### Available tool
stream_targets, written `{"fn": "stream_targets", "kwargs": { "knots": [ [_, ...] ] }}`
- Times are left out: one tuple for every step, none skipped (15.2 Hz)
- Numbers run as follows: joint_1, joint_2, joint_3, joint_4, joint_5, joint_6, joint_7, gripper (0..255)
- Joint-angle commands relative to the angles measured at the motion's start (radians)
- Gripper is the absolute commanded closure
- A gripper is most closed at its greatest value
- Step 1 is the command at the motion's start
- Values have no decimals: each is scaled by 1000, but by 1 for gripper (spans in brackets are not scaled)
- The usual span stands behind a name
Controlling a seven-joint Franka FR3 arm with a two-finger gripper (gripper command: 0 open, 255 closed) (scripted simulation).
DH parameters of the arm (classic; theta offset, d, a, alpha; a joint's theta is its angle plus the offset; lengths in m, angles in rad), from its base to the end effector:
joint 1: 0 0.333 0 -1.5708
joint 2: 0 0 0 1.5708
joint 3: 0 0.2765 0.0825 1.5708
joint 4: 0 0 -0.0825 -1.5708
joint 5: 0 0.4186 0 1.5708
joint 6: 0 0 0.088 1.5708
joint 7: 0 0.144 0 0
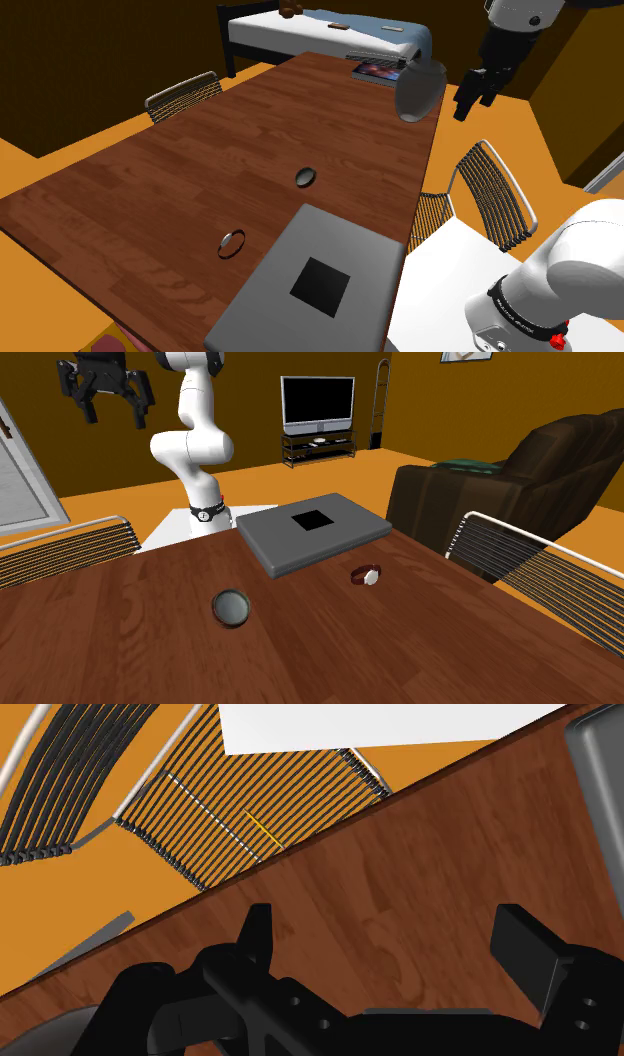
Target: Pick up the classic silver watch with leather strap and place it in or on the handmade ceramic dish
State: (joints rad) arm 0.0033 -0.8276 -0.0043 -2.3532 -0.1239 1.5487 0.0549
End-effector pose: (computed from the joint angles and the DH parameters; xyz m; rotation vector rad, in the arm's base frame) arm 0.3579 -0.0185 0.5413 3.0201 -0.0887 0.0399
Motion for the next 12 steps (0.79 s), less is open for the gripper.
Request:
{"fn": "stream_targets", "kwargs": {
  "knots": [
    [0, 0, 0, 0, 0, 0, 0, 0],
    [5, 2, 20, -13, 17, 11, 29, 0],
    [10, 5, 39, -25, 35, 23, 57, 0],
    [15, 10, 59, -35, 53, 35, 86, 0],
    [21, 17, 79, -45, 70, 48, 114, 0],
    [26, 24, 100, -53, 88, 61, 142, 0],
    [31, 33, 120, -59, 106, 75, 170, 0],
    [37, 44, 140, -65, 123, 89, 198, 0],
    [42, 56, 161, -69, 139, 104, 226, 0],
    [47, 70, 181, -73, 156, 120, 254, 0],
    [51, 85, 202, -74, 172, 136, 281, 0],
    [56, 101, 222, -75, 187, 152, 309, 0]
  ]
}}
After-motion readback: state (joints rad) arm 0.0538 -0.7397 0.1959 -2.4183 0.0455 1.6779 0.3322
